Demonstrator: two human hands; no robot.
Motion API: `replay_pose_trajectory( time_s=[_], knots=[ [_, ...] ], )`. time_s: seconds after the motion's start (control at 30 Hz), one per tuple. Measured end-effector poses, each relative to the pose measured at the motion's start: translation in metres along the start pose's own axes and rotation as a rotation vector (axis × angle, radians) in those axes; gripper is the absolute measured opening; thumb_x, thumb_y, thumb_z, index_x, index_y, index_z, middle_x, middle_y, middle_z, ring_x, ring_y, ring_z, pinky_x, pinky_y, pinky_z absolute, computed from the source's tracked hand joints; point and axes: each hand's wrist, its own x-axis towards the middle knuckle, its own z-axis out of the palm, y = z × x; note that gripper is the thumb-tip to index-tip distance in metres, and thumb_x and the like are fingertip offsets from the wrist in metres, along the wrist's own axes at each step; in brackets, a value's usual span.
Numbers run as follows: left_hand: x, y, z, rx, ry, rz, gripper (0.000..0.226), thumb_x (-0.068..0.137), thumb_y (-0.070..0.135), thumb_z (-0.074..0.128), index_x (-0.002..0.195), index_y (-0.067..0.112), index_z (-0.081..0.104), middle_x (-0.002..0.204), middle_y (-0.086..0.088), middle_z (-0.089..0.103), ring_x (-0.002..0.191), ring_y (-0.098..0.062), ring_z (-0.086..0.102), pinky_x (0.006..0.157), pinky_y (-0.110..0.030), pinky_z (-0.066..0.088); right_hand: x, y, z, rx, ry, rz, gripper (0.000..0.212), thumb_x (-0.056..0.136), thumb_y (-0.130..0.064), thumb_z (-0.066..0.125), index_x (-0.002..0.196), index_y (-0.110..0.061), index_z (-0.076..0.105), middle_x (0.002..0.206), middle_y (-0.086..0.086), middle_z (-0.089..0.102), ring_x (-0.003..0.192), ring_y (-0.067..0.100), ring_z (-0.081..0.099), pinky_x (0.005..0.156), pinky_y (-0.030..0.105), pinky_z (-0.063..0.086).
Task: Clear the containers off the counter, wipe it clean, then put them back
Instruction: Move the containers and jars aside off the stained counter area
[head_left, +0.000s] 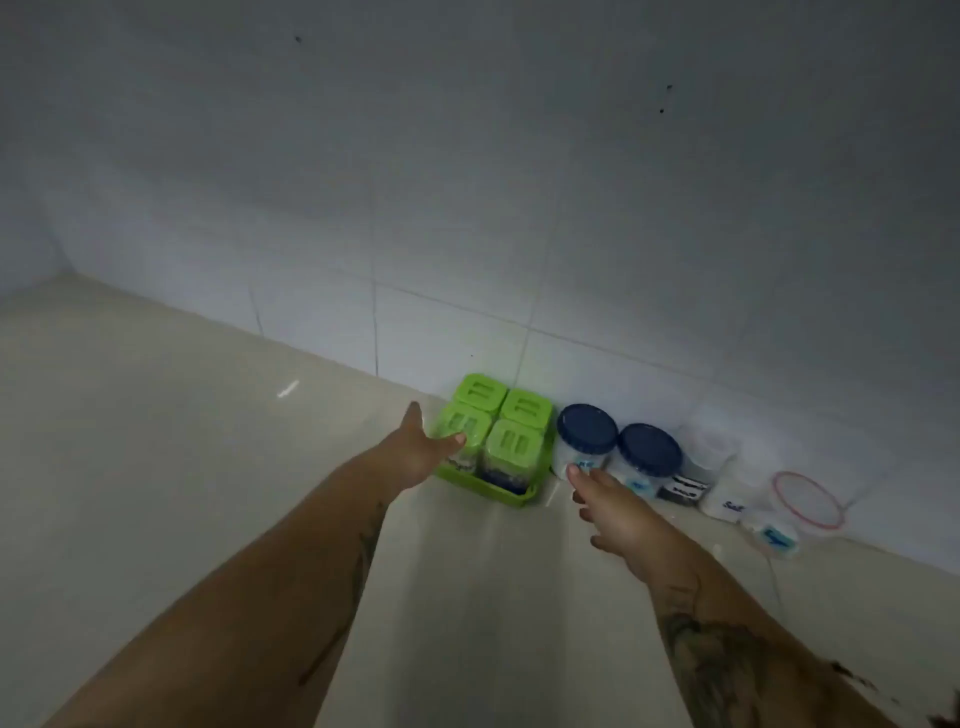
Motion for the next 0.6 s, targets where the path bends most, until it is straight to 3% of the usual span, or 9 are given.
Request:
replay_pose_trajectory(
  time_s=[0.1, 0.17, 0.27, 0.4, 0.47, 0.53, 0.6],
  knots=[
    [0.014, -0.004, 0.004, -0.052, 0.005, -0.026, 0.103, 0.085, 0.051, 0.063, 0.153, 0.022, -0.008, 0.158, -0.011, 0.022, 0.138, -0.029, 0.034, 0.093, -0.028, 0.035, 0.013, -0.004, 0.017, 0.097, 0.012, 0.053, 0.065, 0.094, -0.058, 0.047, 0.144, -0.018, 0.038, 0.127, 0.005, 0.053, 0.112, 0.022, 0.052, 0.093, 0.040, 0.045],
    [0.024, -0.006, 0.008, -0.056, -0.011, -0.034, 0.099, 0.086, 0.055, 0.059, 0.153, 0.020, -0.006, 0.159, -0.010, 0.020, 0.141, -0.029, 0.030, 0.103, -0.032, 0.032, 0.021, -0.007, 0.028, 0.137, -0.005, 0.078, 0.055, 0.094, -0.056, 0.048, 0.132, -0.016, 0.046, 0.121, 0.008, 0.054, 0.105, 0.021, 0.053, 0.092, 0.039, 0.046],
    [0.037, -0.009, 0.014, -0.041, -0.014, -0.032, 0.089, 0.090, 0.060, 0.047, 0.154, 0.016, 0.003, 0.159, -0.008, 0.018, 0.143, -0.028, 0.024, 0.110, -0.035, 0.025, 0.035, -0.012, 0.041, 0.197, -0.020, 0.100, 0.060, 0.092, -0.061, 0.049, 0.137, -0.021, 0.044, 0.129, 0.005, 0.052, 0.114, 0.022, 0.052, 0.097, 0.041, 0.045],
    [0.049, -0.014, 0.021, -0.132, -0.009, -0.050, 0.088, 0.088, 0.066, 0.043, 0.153, 0.017, 0.009, 0.158, -0.007, 0.021, 0.142, -0.029, 0.028, 0.111, -0.039, 0.029, 0.050, -0.009, 0.057, 0.253, -0.030, 0.082, 0.076, 0.080, -0.071, 0.054, 0.143, -0.031, 0.041, 0.145, -0.006, 0.046, 0.125, 0.020, 0.050, 0.093, 0.041, 0.047],
    [0.052, -0.017, 0.020, -0.135, -0.011, -0.046, 0.085, 0.086, 0.065, 0.048, 0.149, 0.014, 0.024, 0.151, -0.008, 0.035, 0.134, -0.030, 0.038, 0.106, -0.037, 0.035, 0.051, -0.010, 0.061, 0.310, -0.014, 0.072, 0.064, 0.083, -0.064, 0.058, 0.137, -0.031, 0.048, 0.141, -0.004, 0.051, 0.121, 0.021, 0.054, 0.088, 0.038, 0.048],
    [0.053, -0.022, 0.017, -0.150, 0.005, -0.027, 0.070, 0.080, 0.063, 0.056, 0.130, 0.015, 0.053, 0.132, -0.007, 0.057, 0.114, -0.028, 0.056, 0.098, -0.035, 0.044, 0.049, -0.014, 0.064, 0.383, 0.009, 0.061, 0.042, 0.091, -0.049, 0.059, 0.127, -0.028, 0.055, 0.132, -0.001, 0.058, 0.112, 0.020, 0.060, 0.083, 0.034, 0.050],
    [0.049, -0.025, 0.015, -0.196, 0.016, 0.008, 0.055, 0.074, 0.061, 0.060, 0.110, 0.019, 0.067, 0.112, -0.007, 0.068, 0.098, -0.025, 0.063, 0.094, -0.040, 0.049, 0.042, -0.019, 0.067, 0.447, 0.030, 0.046, 0.027, 0.095, -0.036, 0.059, 0.120, -0.024, 0.059, 0.122, 0.001, 0.064, 0.104, 0.018, 0.063, 0.076, 0.029, 0.050]
  ],
)
